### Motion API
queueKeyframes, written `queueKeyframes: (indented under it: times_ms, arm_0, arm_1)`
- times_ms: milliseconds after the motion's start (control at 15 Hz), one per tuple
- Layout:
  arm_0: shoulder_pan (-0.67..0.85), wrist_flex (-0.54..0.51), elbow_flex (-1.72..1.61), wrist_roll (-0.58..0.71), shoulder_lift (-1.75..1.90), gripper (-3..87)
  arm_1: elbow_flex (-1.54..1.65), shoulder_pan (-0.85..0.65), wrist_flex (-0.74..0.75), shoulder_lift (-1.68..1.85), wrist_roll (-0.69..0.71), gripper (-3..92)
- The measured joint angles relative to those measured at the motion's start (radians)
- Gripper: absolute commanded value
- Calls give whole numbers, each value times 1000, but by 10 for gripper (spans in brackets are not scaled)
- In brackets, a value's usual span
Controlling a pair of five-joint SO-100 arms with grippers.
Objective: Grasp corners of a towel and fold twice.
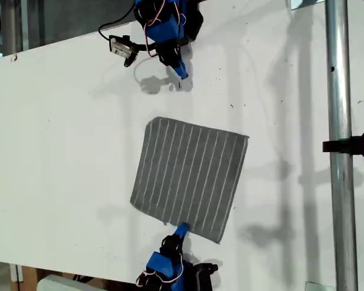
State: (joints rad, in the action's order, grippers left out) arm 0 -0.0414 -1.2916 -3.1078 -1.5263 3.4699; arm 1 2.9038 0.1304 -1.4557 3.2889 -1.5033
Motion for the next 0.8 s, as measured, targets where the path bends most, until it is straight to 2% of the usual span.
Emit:
queueKeyframes:
  times_ms: [333, 400, 533, 667, 800]
  arm_0:
    - [2, -21, 0, -48, 0, -29]
    - [2, -32, 2, -51, 0, -29]
    - [2, -48, 17, -64, 0, -29]
    - [0, -72, 40, -87, 0, -29]
    - [-23, -86, 115, -121, -18, -29]
  arm_1:
    - [-64, 41, 15, -91, -6, -3]
    - [-166, 51, 71, -249, 5, -3]
    - [-566, 77, 87, -781, 92, -3]
    - [-1046, 120, 46, -1371, 137, -3]
    - [-1470, 153, -14, -1793, 150, -3]
